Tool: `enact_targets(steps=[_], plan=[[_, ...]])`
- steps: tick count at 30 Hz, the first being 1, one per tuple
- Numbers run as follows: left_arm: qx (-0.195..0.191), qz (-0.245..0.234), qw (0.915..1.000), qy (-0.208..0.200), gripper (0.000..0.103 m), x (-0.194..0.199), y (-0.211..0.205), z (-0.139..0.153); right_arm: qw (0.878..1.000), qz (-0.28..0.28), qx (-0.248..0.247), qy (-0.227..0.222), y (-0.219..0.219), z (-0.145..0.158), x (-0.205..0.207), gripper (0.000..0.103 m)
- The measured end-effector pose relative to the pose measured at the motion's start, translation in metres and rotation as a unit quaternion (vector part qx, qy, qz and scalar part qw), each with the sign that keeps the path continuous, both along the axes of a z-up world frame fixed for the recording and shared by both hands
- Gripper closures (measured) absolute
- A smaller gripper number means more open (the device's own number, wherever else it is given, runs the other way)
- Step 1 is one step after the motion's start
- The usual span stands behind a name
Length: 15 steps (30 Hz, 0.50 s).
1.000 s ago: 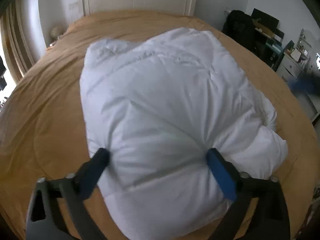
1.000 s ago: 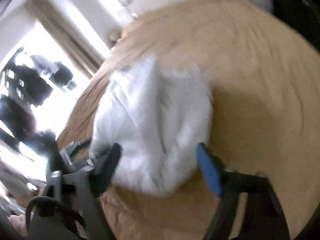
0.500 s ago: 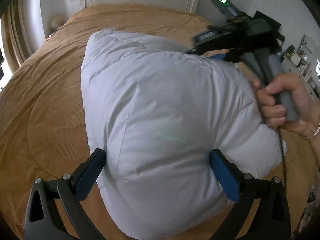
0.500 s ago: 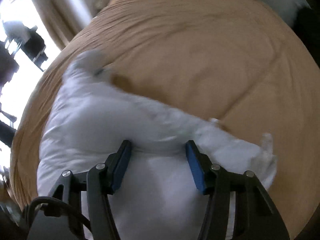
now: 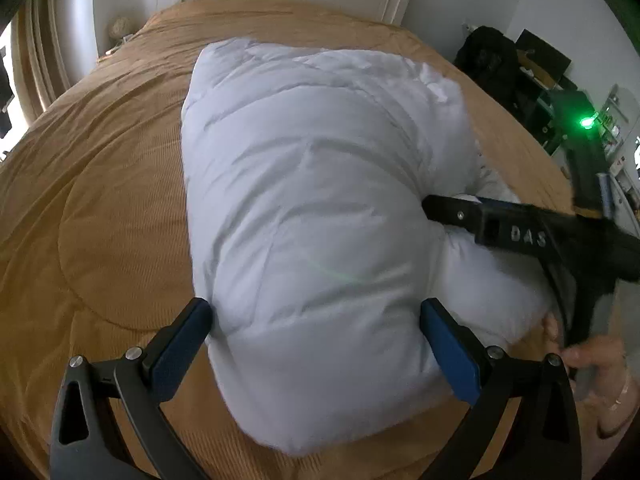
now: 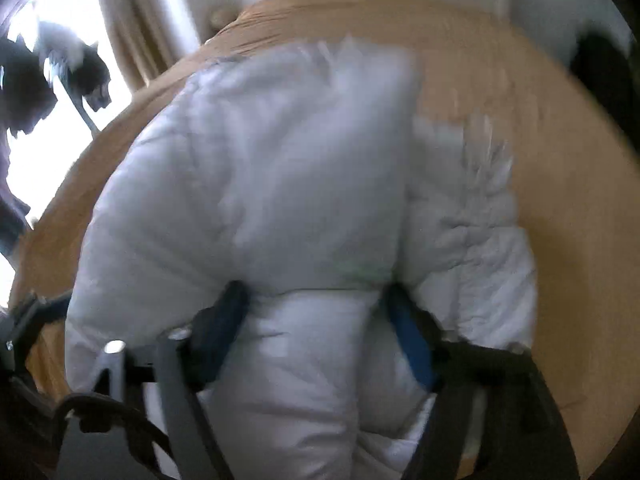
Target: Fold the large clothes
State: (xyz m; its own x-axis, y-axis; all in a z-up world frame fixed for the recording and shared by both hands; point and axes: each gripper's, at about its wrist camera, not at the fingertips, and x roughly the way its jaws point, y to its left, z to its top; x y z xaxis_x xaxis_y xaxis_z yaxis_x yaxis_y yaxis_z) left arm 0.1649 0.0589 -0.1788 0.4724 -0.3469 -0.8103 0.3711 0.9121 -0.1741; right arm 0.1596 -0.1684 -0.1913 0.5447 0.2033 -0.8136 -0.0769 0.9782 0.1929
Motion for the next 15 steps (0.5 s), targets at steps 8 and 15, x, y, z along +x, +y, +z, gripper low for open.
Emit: enact_targets(steps=[8,15], plan=[[0.004,0.017,0.9998,0.014,0.0,-0.003,0.004,0.009,0.999,-0.039,0.018,0.005,-0.014,0.029,-0.013,0.025],[0.002,0.023,0.9996,0.018,0.0,-0.005,0.004,0.01,0.995,0.02,0.062,-0.075,0.01,0.112,-0.009,0.042]])
